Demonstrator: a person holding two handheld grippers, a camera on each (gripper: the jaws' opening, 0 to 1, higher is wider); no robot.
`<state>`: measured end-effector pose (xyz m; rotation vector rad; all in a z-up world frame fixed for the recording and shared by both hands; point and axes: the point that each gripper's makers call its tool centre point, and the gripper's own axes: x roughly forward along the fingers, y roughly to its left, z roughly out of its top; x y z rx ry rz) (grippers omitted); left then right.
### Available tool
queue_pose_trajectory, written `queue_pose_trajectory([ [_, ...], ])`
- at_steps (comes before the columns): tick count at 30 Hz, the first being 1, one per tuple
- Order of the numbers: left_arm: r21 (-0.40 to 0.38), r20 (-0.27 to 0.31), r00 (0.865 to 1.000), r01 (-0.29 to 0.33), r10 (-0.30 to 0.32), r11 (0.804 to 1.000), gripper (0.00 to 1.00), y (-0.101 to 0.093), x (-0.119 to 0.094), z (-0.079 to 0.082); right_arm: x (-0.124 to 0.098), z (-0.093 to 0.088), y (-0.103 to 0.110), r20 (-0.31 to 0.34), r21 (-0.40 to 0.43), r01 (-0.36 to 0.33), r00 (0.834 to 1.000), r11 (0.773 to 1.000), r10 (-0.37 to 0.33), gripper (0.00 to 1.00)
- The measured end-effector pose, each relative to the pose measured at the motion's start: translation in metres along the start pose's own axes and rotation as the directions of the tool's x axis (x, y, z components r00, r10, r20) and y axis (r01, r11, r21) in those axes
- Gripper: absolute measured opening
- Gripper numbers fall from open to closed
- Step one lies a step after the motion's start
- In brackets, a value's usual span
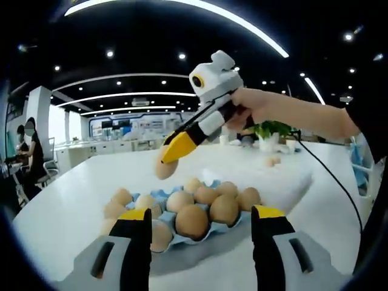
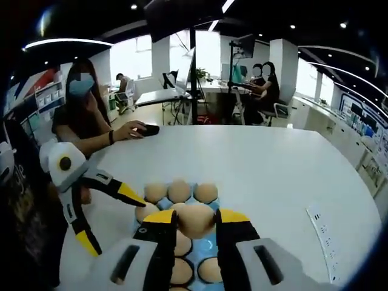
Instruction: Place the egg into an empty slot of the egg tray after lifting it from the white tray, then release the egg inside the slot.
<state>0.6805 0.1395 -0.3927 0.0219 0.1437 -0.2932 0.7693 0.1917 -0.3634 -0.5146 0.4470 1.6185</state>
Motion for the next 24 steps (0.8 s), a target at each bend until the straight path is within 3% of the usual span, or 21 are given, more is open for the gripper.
queue_pose_trajectory([
  [8, -0.020, 0.015, 1.000, -0.018, 0.019, 1.000, 0.68, 0.012, -0.014, 0.002, 0.031, -0.014, -0.022, -0.074, 0.028, -0.049, 0.996, 0.998, 0.051, 0.26],
  [12, -0.009, 0.000, 0.999, -0.041, 0.041, 0.999, 0.68, 0.021, -0.019, -0.003, 0.039, -0.018, -0.012, -0.093, 0.038, -0.053, 0.994, 0.998, 0.056, 0.26],
  [17, -0.021, -0.007, 0.998, -0.055, 0.055, 0.998, 0.68, 0.025, -0.023, -0.007, 0.052, -0.021, -0.014, -0.121, 0.055, -0.063, 0.990, 0.996, 0.069, 0.26],
  [24, -0.035, 0.013, 0.998, -0.064, 0.065, 0.997, 0.68, 0.028, -0.033, -0.002, 0.066, -0.023, -0.019, -0.160, 0.075, -0.076, 0.983, 0.994, 0.087, 0.27],
])
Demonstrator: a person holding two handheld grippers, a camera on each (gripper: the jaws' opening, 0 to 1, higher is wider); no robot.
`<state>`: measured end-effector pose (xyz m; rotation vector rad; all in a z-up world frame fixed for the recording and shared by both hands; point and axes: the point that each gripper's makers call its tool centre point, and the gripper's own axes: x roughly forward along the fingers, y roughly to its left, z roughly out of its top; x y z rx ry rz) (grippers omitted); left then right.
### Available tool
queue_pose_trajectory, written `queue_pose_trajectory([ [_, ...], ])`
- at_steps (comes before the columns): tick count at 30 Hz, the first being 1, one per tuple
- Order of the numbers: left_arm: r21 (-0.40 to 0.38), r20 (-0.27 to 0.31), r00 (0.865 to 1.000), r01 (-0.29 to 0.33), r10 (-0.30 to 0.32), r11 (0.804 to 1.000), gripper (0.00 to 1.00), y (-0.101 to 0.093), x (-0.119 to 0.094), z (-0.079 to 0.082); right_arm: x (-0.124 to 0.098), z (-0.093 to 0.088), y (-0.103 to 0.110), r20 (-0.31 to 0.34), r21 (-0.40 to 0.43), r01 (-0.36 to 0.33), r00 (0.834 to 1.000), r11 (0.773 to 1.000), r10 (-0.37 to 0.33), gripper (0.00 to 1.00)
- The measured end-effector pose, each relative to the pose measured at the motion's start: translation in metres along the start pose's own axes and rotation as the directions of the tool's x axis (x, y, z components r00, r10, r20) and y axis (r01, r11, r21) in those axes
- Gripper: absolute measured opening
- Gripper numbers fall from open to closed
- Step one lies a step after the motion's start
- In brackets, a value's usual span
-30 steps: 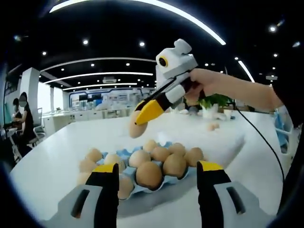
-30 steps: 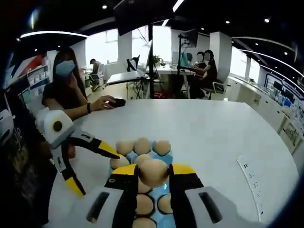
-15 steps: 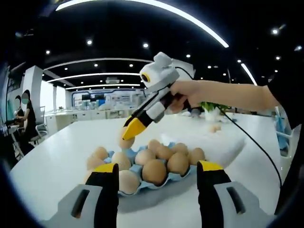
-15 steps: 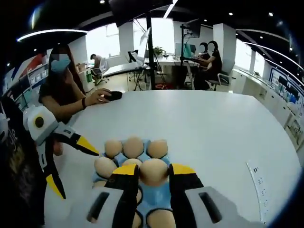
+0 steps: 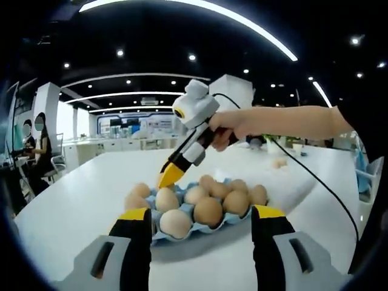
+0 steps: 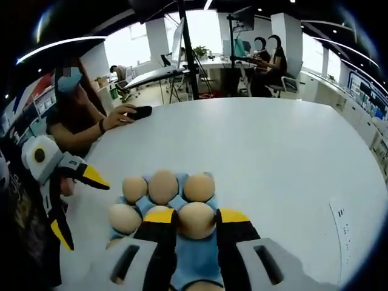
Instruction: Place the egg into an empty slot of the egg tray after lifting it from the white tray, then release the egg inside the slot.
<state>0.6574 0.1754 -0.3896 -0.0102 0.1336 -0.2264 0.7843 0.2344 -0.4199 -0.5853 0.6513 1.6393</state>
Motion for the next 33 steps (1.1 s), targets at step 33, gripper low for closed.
queue_pose_trajectory([
  [33, 0.000, 0.033, 0.994, 0.107, -0.107, 0.994, 0.68, -0.037, 0.031, 0.015, -0.091, -0.028, 0.020, 0.116, 0.004, 0.120, 0.986, 0.993, -0.119, 0.33],
])
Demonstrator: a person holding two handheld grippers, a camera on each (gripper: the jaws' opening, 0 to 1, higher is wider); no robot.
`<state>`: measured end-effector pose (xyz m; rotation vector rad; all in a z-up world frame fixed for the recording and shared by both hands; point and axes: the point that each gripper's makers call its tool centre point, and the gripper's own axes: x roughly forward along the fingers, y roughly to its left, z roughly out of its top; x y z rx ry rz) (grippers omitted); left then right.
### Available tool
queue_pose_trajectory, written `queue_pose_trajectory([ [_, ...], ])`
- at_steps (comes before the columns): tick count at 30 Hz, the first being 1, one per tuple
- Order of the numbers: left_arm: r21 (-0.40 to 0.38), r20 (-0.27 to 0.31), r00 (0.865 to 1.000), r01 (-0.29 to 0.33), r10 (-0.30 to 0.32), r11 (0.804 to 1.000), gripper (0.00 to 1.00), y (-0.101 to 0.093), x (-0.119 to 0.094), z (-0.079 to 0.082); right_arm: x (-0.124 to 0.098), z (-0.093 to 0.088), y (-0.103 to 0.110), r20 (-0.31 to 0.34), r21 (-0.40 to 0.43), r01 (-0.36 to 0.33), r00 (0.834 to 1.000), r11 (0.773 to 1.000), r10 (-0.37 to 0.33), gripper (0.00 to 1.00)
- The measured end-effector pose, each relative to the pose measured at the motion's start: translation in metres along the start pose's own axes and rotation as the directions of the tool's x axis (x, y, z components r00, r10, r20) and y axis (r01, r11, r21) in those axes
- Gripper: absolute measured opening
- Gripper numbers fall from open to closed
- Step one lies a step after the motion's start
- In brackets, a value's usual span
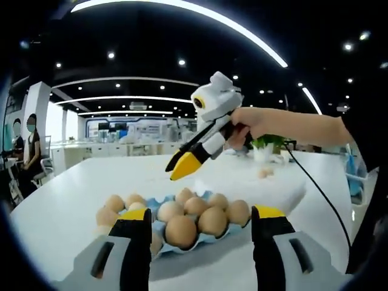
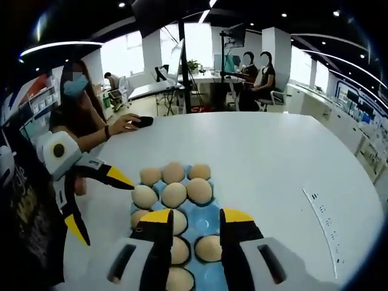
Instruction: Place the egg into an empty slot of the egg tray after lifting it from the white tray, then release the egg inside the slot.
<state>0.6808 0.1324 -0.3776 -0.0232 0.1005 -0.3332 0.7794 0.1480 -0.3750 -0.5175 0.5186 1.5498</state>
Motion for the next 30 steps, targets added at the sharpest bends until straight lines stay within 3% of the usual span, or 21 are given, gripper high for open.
queue_pose_trajectory([
  [2, -0.003, 0.002, 1.000, 0.002, -0.002, 1.000, 0.68, 0.005, 0.001, 0.000, -0.004, -0.004, -0.001, 0.001, 0.000, 0.004, 1.000, 1.000, -0.004, 0.34],
  [13, -0.014, -0.003, 1.000, 0.024, -0.024, 1.000, 0.68, -0.009, 0.006, -0.002, -0.035, -0.029, 0.000, 0.015, 0.046, 0.045, 0.999, 0.998, -0.046, 0.33],
  [16, -0.018, -0.014, 0.999, 0.034, -0.035, 0.999, 0.68, -0.017, 0.011, -0.004, -0.044, -0.036, -0.003, 0.014, 0.044, 0.066, 0.998, 0.997, -0.067, 0.34],
  [22, -0.066, -0.009, 0.998, 0.060, -0.061, 0.996, 0.67, -0.006, 0.020, -0.005, -0.067, -0.047, -0.010, 0.023, 0.069, 0.099, 0.995, 0.993, -0.101, 0.34],
  [30, -0.063, -0.021, 0.998, 0.055, -0.057, 0.996, 0.66, -0.016, 0.022, -0.007, -0.095, -0.064, -0.022, 0.012, 0.099, 0.147, 0.989, 0.984, -0.149, 0.34],
])
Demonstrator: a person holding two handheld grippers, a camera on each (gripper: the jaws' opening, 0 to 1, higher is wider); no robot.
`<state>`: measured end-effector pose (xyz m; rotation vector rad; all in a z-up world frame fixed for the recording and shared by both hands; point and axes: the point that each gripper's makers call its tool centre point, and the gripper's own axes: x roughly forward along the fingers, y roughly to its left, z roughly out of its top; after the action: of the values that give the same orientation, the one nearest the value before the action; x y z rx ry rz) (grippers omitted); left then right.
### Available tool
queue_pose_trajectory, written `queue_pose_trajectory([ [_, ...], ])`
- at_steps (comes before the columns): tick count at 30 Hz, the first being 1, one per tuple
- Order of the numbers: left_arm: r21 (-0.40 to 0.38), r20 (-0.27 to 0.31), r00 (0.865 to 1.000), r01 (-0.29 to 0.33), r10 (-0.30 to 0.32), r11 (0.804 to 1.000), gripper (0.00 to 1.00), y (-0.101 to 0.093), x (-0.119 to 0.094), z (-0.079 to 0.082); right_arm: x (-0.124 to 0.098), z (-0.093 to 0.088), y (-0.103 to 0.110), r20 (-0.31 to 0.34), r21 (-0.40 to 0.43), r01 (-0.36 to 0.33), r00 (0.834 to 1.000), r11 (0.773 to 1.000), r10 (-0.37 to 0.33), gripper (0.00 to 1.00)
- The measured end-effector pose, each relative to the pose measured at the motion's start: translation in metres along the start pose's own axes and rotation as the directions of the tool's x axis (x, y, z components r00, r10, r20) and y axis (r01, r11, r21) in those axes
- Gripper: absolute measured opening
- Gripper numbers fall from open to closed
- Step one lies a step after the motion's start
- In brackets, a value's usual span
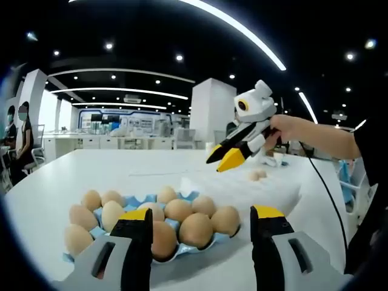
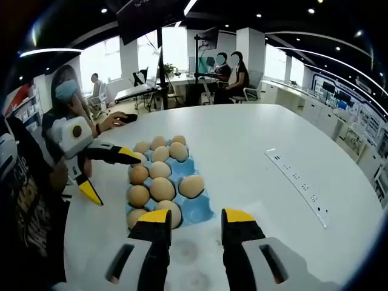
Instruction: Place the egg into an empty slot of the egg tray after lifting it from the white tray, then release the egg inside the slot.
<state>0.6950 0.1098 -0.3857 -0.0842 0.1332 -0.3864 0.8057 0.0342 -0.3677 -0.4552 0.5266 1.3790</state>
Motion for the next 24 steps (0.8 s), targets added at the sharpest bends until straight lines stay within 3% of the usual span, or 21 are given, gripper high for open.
queue_pose_trajectory([
  [24, 0.041, -0.040, 0.999, 0.033, -0.031, 0.999, 0.66, -0.025, 0.007, 0.001, -0.050, -0.049, -0.029, -0.026, 0.056, 0.085, 0.996, 0.995, -0.084, 0.34],
])
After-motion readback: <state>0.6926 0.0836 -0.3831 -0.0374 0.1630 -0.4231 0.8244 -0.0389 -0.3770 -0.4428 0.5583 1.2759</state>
